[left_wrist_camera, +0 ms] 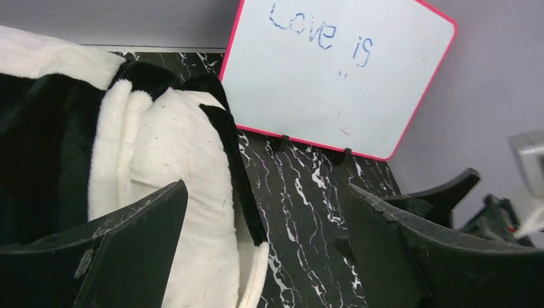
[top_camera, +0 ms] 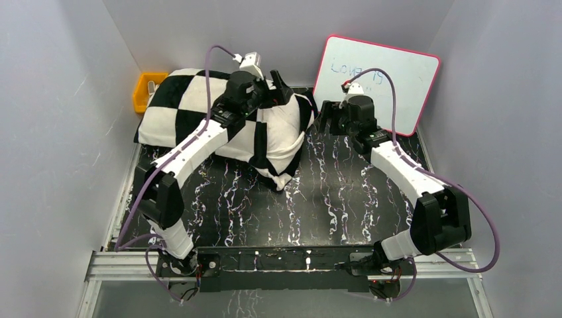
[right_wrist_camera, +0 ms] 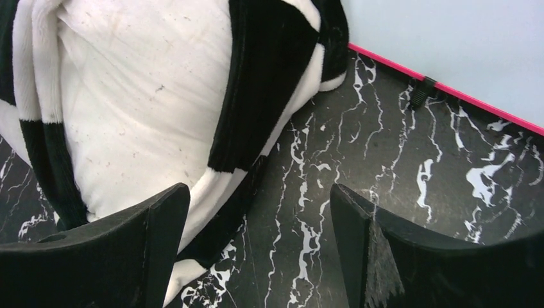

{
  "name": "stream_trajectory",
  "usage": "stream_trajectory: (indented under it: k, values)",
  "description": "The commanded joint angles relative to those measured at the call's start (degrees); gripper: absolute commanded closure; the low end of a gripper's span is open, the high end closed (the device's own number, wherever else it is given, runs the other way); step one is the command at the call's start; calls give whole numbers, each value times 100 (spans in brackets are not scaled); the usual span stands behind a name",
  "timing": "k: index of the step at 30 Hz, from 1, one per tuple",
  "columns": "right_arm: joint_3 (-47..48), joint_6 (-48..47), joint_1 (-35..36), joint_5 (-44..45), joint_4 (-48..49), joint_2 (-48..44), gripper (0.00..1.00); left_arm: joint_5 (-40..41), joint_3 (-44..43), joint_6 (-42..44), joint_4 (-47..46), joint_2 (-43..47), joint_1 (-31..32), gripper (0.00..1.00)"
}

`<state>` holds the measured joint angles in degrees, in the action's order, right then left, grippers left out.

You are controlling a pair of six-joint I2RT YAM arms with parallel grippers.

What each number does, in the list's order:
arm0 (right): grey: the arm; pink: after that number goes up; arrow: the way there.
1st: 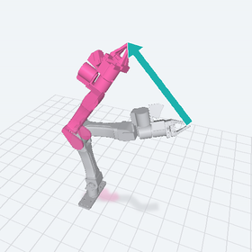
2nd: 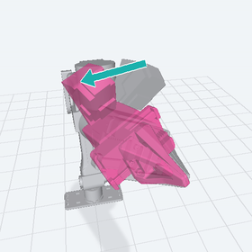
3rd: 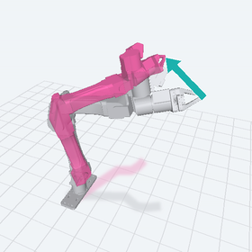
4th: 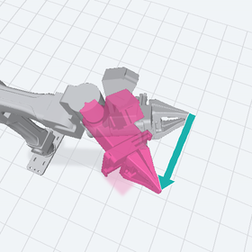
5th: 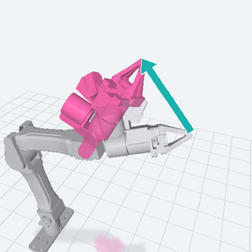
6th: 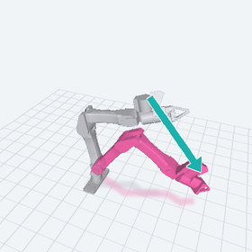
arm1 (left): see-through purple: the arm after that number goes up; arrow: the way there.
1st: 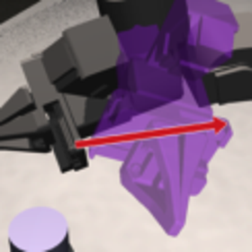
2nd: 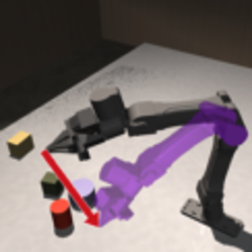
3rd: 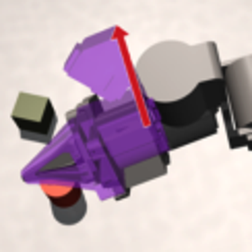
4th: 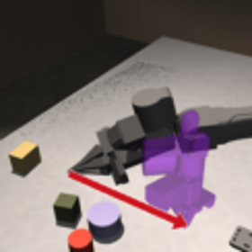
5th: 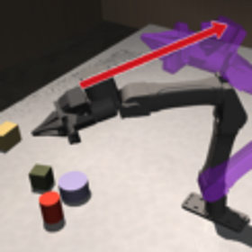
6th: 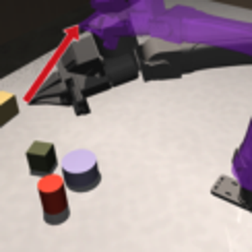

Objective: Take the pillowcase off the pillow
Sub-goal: Remove the pillow from the pillowcase.

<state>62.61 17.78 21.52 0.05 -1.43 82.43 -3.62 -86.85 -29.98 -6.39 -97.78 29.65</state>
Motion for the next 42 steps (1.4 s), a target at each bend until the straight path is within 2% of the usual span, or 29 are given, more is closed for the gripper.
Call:
stream_trajectory:
  k: [1, 2, 3, 7, 12, 15, 18, 22, 25, 27, 28, 29, 30, 31, 32, 35, 39, 42]
  values:
    - [-116, -54, -77, 327, -63, -426, 12, 1523, -535, 60, 576, -252, 530, 9]
    - [-151, -53, -84, 367, -86, -472, 11, 1787, -569, 4, 601, -327, 645, 3]
    - [-181, -47, -86, 390, -112, -514, 12, 2121, -595, -125, 696, -401, 770, 2]
    - [-341, -30, -104, 472, -175, -697, 11, 3395, -1202, -1497, 1957, -892, 1108, 2]
    - [-479, -16, -123, 425, -222, -853, 11, 4162, -1979, -2806, 3024, -1631, 1125, 2]
    - [-539, -11, -122, 364, -230, -900, 11, 4271, -2995, -3436, 3863, -2388, 936, 2]
    - [-566, 9, -130, 307, -249, -947, 11, 3792, -3913, -3953, 4560, -3203, 550, 2]
    - [-591, 63, -135, 227, -266, -1002, 11, 4048, -4333, -4089, 4813, -4085, 175, 2]
    - [-592, 83, -131, 201, -286, -1024, 11, 4184, -4178, -4084, 5003, -4406, -66, 2]
    - [-584, 109, -136, 166, -287, -1048, 11, 4244, -3636, -3927, 4747, -4344, -151, 10]
    - [-588, 123, -138, 144, -281, -1038, 11, 4254, -3238, -3758, 4448, -4244, -179, 19]
    - [-579, 141, -131, 112, -254, -1022, 11, 4225, -2822, -3623, 4100, -4074, -193, 34]
    - [-581, 158, -136, 83, -234, -994, 11, 4115, -2310, -3430, 3605, -3855, -219, 63]
    - [-573, 170, -132, 52, -221, -974, 11, 3911, -1870, -3255, 3133, -3625, -249, 97]
    - [-556, 180, -131, 32, -192, -927, 11, 3822, -1534, -3246, 2885, -3418, -260, 100]
    - [-418, 148, -126, -192, -134, -748, 10, 3673, -1055, -2823, 2550, -2808, -267, 100]
    - [-137, 20, -125, -238, 356, -478, 8, 2828, 165, -1409, 1054, -1262, -267, 100]
    - [272, 11, -123, -587, 669, -151, 9, 2269, 539, -857, 961, -475, -267, 100]
